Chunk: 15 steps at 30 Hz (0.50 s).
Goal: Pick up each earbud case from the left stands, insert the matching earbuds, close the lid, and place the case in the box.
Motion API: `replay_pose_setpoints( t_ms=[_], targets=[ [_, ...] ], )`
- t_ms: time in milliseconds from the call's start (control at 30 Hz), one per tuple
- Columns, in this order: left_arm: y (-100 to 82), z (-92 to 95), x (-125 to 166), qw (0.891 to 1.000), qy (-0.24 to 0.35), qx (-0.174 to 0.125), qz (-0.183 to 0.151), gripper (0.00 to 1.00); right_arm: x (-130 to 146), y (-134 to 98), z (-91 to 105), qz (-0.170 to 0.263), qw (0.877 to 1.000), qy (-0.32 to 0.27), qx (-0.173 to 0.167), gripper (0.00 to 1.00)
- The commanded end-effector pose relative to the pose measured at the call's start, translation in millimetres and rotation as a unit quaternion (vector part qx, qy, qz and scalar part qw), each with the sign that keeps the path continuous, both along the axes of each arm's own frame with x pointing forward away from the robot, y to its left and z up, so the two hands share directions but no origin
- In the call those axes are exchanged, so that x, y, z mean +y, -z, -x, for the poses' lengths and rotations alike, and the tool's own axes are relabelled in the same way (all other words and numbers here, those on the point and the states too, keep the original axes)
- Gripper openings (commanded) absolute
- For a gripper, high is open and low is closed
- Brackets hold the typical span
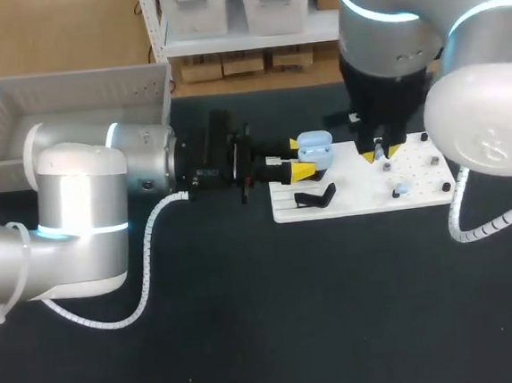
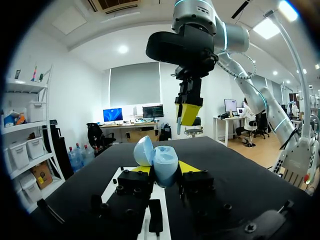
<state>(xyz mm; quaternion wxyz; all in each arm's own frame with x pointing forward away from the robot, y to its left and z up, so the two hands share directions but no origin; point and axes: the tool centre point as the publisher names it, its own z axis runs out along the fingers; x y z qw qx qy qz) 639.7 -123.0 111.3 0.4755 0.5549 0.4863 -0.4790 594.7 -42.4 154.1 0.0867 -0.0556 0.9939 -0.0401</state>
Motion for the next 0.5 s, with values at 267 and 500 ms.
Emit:
replay_pose_setpoints(
  t_ms=[267,500],
  targets=[
    [1.0,1.3,0.1,1.000,-0.002,-0.002,0.002,0.00,-2.3,0.4,1.8,-0.002,1.000,0.000,-0.003,0.00],
    [1.0,1.3,0.1,1.000,-0.002,-0.002,0.002,0.00,17.9,2.1,0.2,-0.001,0.999,0.042,-0.003,0.00]
  ],
)
